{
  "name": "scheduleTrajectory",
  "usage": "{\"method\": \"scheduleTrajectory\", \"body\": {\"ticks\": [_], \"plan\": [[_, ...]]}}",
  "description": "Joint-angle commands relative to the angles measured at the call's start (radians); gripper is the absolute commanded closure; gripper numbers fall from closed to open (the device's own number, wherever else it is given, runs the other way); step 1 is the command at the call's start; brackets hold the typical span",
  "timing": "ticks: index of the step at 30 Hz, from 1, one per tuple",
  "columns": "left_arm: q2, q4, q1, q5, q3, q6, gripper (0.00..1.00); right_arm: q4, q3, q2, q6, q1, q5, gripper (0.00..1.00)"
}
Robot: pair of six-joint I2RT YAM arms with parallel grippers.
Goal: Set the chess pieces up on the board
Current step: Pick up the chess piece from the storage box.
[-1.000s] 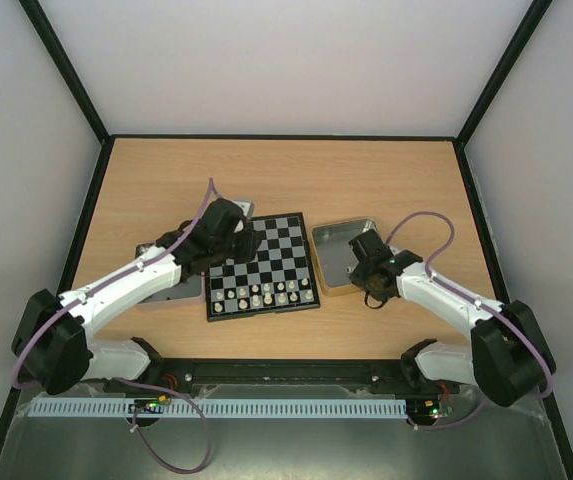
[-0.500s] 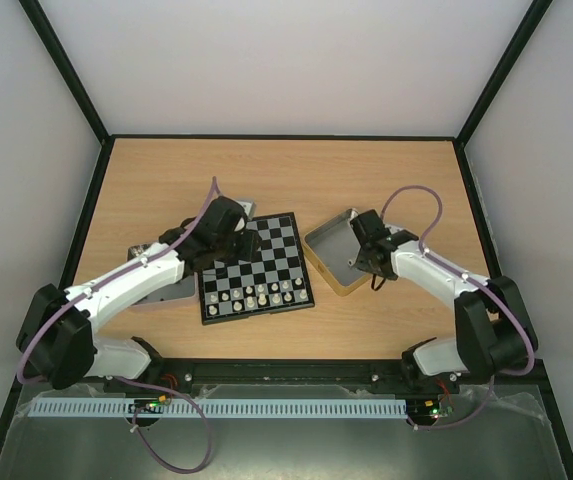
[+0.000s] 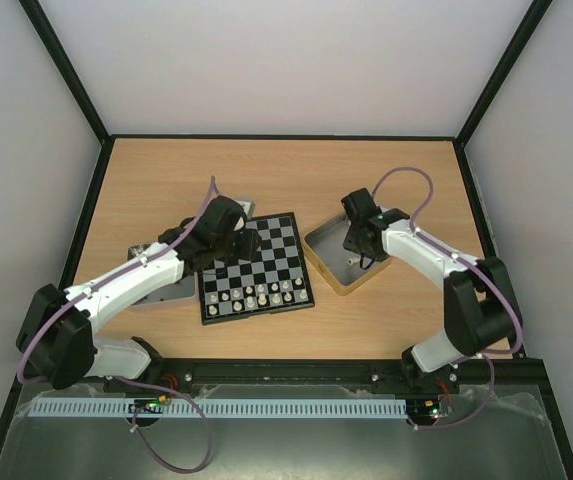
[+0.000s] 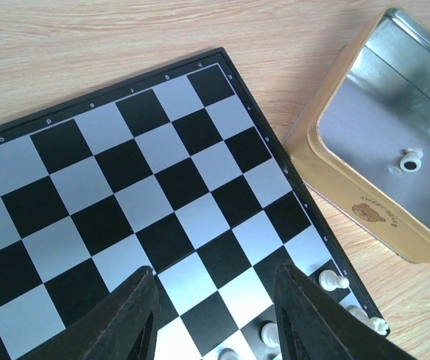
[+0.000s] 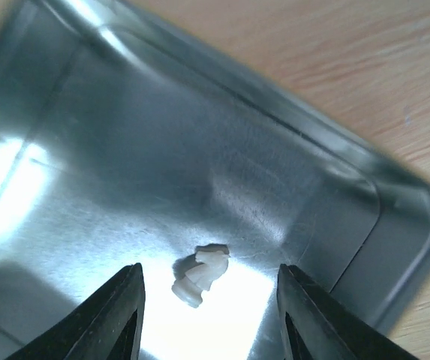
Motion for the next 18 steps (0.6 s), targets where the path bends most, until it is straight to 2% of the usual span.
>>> {"method": "scheduleTrajectory", "body": {"ticks": [1, 9, 18], "plan": [[-0.024, 0.016, 0.007, 0.029, -0.029, -0.024, 0.55, 0.042, -0.037, 0.068, 0.069, 0.004, -0.048, 0.52], [-0.021, 0.024, 0.01, 0.041, -0.047, -0.023, 0.55, 0.106, -0.033, 0.178, 0.077, 0.021, -0.1, 0.54], [-0.037, 0.015, 0.023, 0.034, -0.053, -0.016, 0.55, 0.125, -0.057, 0.213, 0.099, 0.032, -0.087, 0.7]]}}
